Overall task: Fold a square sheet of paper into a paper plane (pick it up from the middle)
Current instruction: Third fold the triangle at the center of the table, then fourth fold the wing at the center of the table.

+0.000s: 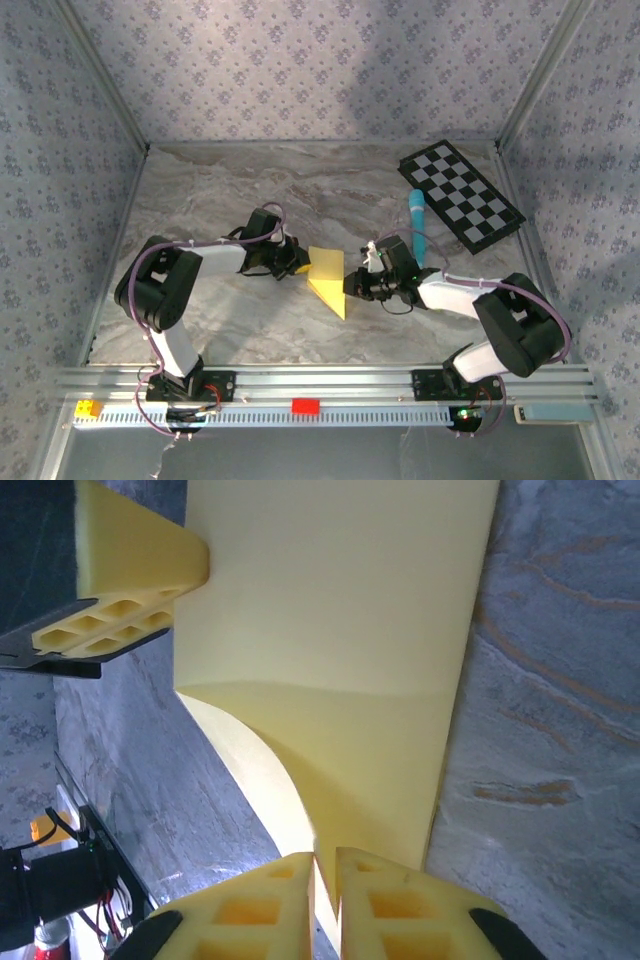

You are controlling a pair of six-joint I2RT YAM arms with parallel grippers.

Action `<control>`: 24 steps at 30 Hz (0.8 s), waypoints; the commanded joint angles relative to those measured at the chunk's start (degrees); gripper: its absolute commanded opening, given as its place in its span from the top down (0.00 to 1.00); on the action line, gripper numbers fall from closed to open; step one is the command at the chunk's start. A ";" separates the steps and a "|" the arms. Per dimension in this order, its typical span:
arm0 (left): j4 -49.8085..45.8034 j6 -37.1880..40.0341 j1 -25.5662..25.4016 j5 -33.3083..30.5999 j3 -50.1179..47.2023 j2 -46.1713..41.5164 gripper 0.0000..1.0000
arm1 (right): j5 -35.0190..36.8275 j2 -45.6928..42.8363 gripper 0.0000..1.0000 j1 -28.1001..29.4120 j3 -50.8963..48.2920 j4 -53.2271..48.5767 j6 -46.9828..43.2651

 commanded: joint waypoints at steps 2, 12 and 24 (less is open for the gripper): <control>0.53 -1.87 -0.75 -4.97 -2.33 -5.24 1.00 | 4.65 -3.90 0.71 0.10 0.79 -5.98 -0.14; -2.28 -9.34 -2.41 -17.48 -7.69 -15.09 1.00 | 28.21 -15.38 0.58 9.22 2.60 -15.21 -6.21; -3.70 -9.98 -2.96 -18.87 -7.01 -16.52 1.00 | 57.64 -3.23 0.60 33.43 4.24 1.67 -35.64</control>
